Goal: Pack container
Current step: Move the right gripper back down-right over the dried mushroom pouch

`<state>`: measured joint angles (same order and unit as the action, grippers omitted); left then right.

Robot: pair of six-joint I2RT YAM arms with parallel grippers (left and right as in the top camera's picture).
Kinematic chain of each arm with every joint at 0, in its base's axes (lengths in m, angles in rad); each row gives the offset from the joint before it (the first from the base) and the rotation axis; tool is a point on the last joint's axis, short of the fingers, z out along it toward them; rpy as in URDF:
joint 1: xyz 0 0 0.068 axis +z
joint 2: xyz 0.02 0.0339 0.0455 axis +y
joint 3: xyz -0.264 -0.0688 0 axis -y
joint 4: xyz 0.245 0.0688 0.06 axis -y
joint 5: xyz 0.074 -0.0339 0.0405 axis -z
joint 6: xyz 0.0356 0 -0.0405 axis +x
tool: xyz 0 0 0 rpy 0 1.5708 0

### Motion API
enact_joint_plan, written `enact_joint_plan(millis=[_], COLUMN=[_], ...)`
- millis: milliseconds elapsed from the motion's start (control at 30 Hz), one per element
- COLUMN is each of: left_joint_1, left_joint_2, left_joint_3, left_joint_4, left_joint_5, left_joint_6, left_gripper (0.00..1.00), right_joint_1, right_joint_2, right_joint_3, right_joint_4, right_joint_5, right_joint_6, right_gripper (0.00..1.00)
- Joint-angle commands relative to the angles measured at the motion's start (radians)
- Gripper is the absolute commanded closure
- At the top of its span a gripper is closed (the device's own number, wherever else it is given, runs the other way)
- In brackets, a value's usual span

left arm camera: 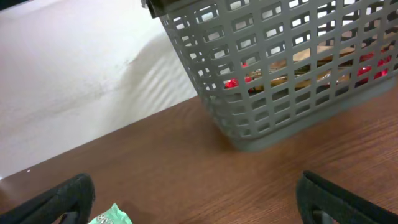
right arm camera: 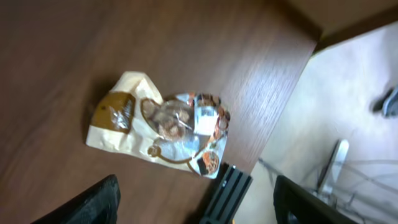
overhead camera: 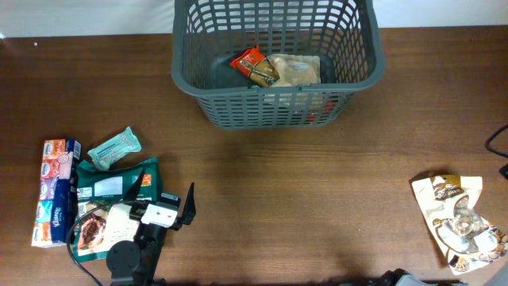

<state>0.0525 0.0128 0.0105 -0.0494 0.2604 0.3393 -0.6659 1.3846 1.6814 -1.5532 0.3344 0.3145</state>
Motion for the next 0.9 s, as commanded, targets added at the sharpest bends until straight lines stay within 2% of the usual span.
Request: enact_joint_plan(millis=[0, 567, 867], left_joint_1=[-0.004, -0.004, -0.004], left_joint_2=[-0.007, -0.007, -0.007], left_joint_3=[-0.002, -0.002, -0.002], left_joint_4=[-0.008, -0.008, -0.008], left_joint_5=[-0.003, -0.003, -0.003], left_joint_6=[-0.01, -0.01, -0.01], left_gripper=[0.01, 0.01, 0.01], right_joint_1=[-0.03, -0.035, -0.171], right_joint_2=[-0.002, -0.13, -0.14], right_joint_3=[-0.078, -0.342, -0.451], right_joint_4=[0.032, 0.157, 0.275], right_joint_5=[-0.063, -0.117, -0.206], right_joint_6=[0.008, 0.016, 0.015], right_gripper=[0.23, 0.23, 0.22])
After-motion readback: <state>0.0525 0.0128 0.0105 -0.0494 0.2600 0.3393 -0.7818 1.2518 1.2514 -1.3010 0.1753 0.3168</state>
